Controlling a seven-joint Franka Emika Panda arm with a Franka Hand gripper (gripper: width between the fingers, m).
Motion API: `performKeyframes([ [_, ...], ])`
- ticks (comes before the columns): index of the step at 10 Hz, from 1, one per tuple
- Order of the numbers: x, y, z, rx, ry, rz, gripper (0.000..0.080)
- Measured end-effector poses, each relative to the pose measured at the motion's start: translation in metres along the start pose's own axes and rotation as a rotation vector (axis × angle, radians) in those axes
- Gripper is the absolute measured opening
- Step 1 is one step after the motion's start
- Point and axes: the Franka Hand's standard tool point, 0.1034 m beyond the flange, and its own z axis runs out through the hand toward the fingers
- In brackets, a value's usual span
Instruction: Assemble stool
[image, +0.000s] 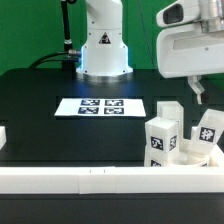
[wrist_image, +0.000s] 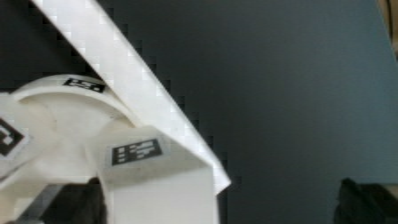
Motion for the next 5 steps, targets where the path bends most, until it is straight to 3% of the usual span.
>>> performKeyframes([
  [4, 0.004, 0.006, -0.001, -0.008, 0.005, -0.250, 0.0649],
  [5, 0.011, 0.013, -0.003, -0.023, 0.013, -0.493, 0.0649],
])
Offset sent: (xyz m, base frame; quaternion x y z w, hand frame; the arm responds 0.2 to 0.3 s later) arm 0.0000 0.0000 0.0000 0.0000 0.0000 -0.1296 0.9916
